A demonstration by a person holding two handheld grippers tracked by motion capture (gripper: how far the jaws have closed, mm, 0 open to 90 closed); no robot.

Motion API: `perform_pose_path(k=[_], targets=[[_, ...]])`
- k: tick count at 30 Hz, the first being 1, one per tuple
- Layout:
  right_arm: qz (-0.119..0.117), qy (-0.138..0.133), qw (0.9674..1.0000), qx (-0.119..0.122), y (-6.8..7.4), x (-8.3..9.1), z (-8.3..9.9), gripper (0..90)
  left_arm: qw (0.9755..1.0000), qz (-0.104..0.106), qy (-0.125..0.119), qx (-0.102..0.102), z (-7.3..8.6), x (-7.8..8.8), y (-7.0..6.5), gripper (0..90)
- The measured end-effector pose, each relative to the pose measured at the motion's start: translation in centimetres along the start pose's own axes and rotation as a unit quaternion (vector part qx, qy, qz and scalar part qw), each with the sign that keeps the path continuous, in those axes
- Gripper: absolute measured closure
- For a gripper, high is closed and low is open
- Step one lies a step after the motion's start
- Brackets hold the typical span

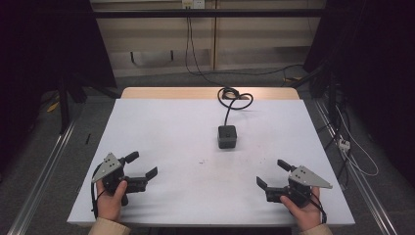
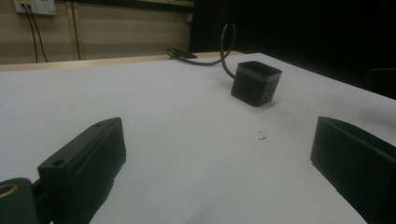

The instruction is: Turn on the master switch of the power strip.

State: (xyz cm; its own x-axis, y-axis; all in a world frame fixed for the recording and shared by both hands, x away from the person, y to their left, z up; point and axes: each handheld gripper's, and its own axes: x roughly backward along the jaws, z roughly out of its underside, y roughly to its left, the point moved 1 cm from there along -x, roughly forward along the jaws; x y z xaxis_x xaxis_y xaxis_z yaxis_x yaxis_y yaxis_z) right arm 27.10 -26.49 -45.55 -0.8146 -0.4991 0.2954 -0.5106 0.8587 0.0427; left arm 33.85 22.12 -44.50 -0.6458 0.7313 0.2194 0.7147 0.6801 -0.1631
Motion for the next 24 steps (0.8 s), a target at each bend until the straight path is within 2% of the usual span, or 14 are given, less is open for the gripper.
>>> perform_pose_path(k=[5,6,15,24], targets=[[-0.002,-0.003,1.0,0.003,0.1,-0.5,-0.4,3.3,0.9999,0.0,0.004,-0.009,0.1,0.3,-0.2,3.1],[-0.002,-0.003,1.0,0.004,0.1,-0.6,-0.4,3.3,1.0,0.001,0.003,-0.005,0.1,0.4,-0.2,3.0],[-0.004,-0.001,1.0,0.008,0.2,-1.8,-1.0,3.6,1.0,0.003,0.001,-0.007,0.1,0.6,-0.3,3.0],[-0.007,0.0,0.9999,0.013,0.4,-3.0,-1.6,3.4,0.9998,0.013,0.0,-0.015,0.1,0.3,-0.5,3.0]])
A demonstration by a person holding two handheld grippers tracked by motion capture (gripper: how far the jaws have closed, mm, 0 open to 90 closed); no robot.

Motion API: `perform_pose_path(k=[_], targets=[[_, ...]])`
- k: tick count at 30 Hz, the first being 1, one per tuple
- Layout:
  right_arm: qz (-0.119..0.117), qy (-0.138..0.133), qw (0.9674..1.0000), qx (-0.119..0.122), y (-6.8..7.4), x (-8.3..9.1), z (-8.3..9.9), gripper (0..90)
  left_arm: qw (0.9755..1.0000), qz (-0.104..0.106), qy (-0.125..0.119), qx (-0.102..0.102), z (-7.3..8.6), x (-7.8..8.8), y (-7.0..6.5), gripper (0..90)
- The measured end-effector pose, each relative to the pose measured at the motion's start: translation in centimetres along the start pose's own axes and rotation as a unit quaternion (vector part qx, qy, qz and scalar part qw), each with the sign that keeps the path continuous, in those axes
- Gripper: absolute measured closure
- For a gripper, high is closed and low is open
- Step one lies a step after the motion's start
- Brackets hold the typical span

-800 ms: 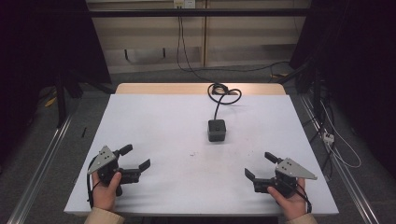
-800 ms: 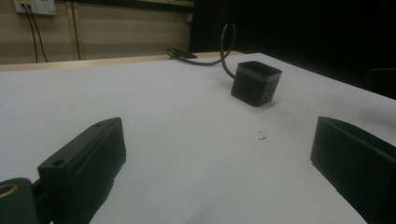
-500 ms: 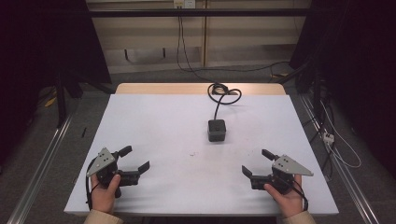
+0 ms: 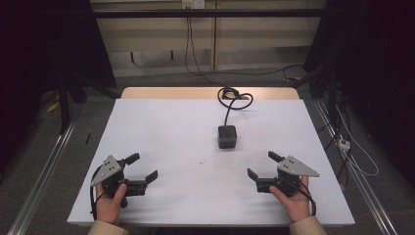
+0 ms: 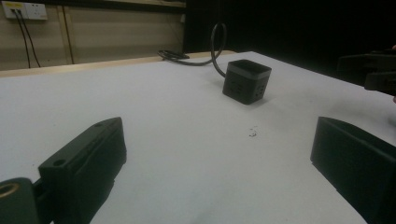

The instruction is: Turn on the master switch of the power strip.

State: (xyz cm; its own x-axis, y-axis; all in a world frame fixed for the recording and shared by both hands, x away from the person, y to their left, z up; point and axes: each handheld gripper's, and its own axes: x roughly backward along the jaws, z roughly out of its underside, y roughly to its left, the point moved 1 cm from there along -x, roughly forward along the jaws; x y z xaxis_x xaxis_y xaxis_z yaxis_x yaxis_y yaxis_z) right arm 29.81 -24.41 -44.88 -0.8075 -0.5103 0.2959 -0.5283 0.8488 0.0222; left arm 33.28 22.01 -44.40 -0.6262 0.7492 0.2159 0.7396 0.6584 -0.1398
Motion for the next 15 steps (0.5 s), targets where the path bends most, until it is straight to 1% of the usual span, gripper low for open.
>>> perform_pose_path(k=[2,7,11,15], targets=[[-0.002,0.002,1.0,0.0,0.0,-0.3,-0.1,4.0,1.0,0.001,0.002,-0.001,0.0,0.0,0.0,3.0],[0.003,0.0,1.0,-0.007,-0.2,-0.9,-0.4,4.1,1.0,0.002,0.0,-0.001,0.0,0.0,-0.1,3.0],[0.004,0.001,1.0,-0.008,-0.2,-1.2,-0.6,4.4,1.0,0.003,0.001,-0.004,0.0,0.0,-0.1,3.0],[0.005,0.0,0.9999,-0.011,-0.2,-1.5,-0.8,4.7,1.0,0.004,-0.001,-0.003,0.0,0.0,-0.1,3.0]])
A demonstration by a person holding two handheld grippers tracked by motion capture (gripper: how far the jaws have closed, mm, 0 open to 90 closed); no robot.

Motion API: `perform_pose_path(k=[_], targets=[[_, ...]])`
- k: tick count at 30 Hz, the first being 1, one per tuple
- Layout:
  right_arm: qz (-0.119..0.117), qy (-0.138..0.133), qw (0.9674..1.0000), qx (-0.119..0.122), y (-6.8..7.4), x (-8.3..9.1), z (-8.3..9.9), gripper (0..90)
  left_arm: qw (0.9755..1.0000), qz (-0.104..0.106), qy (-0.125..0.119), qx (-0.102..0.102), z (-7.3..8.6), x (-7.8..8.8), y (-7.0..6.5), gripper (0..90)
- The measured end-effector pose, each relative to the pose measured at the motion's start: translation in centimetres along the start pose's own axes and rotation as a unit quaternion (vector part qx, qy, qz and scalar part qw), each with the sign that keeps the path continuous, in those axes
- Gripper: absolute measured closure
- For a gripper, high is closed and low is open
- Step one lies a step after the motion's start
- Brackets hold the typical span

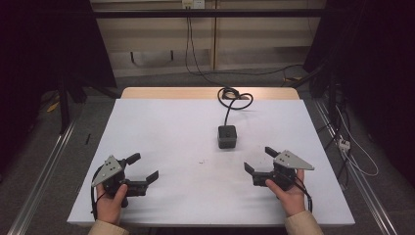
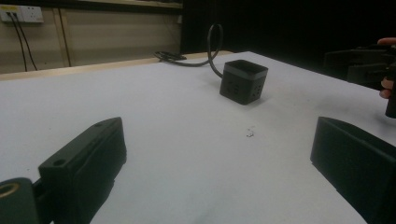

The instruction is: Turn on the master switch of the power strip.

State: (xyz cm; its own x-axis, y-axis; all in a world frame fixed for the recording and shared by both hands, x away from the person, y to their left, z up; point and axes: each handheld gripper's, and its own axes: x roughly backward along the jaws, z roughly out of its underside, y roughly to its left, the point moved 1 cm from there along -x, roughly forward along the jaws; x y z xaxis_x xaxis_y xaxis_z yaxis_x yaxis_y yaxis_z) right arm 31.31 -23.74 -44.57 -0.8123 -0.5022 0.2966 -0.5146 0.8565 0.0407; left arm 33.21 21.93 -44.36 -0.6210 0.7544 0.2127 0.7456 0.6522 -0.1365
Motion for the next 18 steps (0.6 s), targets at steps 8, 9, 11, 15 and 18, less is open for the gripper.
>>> perform_pose_path(k=[8,9,11,15,18], targets=[[0.001,-0.004,1.0,-0.005,-0.1,-0.6,-0.5,5.3,1.0,0.001,0.0,-0.002,0.0,0.0,0.0,3.0],[-0.001,-0.002,1.0,-0.004,-0.2,-0.6,-0.6,5.4,1.0,0.001,0.0,-0.002,0.0,0.0,0.0,3.0],[0.002,-0.003,1.0,-0.003,-0.2,-0.8,-0.7,5.7,1.0,0.002,-0.001,-0.002,0.0,0.0,-0.1,3.1],[0.004,-0.002,1.0,-0.001,-0.2,-1.2,-0.9,6.1,1.0,0.004,-0.003,-0.003,0.0,-0.1,-0.1,3.1],[0.005,-0.001,1.0,0.003,-0.2,-1.5,-1.0,6.5,1.0,0.005,-0.004,-0.002,0.0,-0.1,-0.1,3.1]])
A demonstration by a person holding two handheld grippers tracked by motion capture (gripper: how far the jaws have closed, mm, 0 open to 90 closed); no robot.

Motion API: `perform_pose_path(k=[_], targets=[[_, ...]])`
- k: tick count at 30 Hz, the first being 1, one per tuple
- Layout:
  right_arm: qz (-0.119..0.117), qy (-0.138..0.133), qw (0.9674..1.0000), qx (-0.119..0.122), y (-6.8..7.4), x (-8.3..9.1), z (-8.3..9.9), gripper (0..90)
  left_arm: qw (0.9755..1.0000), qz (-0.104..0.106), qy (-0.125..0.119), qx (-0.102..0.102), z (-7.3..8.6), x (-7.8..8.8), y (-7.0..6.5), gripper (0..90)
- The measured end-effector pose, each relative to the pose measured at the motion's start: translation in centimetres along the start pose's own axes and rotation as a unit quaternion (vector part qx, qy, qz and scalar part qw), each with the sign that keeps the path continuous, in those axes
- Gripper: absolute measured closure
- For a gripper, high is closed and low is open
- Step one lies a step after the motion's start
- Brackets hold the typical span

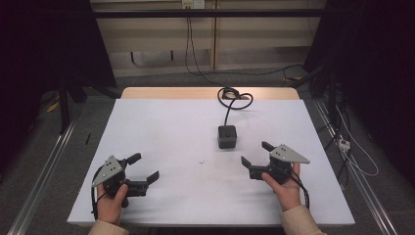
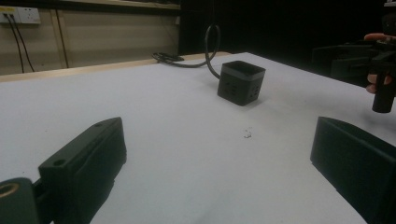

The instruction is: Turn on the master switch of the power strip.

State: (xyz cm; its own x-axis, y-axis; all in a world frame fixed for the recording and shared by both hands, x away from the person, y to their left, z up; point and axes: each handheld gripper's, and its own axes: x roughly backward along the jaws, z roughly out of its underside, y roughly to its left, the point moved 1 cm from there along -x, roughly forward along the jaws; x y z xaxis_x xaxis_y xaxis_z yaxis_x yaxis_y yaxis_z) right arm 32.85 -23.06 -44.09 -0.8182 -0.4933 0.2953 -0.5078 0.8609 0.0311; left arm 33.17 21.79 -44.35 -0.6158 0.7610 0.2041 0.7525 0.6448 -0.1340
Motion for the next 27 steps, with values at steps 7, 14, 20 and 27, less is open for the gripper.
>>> perform_pose_path(k=[7,14,20,27], targets=[[0.001,0.001,1.0,-0.003,-0.1,-0.5,-0.3,7.3,1.0,0.001,-0.003,0.002,0.0,0.0,0.0,3.1],[0.001,0.004,1.0,0.0,0.0,-1.0,-0.4,8.2,1.0,0.001,-0.001,0.001,0.0,0.0,-0.1,3.1],[0.002,0.008,1.0,0.003,0.0,-1.4,-0.5,8.3,1.0,0.003,-0.003,0.002,0.0,-0.1,-0.1,3.1],[-0.001,0.009,1.0,0.001,0.2,-1.8,-0.7,8.5,1.0,0.003,-0.007,0.003,0.0,0.0,0.0,3.1]])
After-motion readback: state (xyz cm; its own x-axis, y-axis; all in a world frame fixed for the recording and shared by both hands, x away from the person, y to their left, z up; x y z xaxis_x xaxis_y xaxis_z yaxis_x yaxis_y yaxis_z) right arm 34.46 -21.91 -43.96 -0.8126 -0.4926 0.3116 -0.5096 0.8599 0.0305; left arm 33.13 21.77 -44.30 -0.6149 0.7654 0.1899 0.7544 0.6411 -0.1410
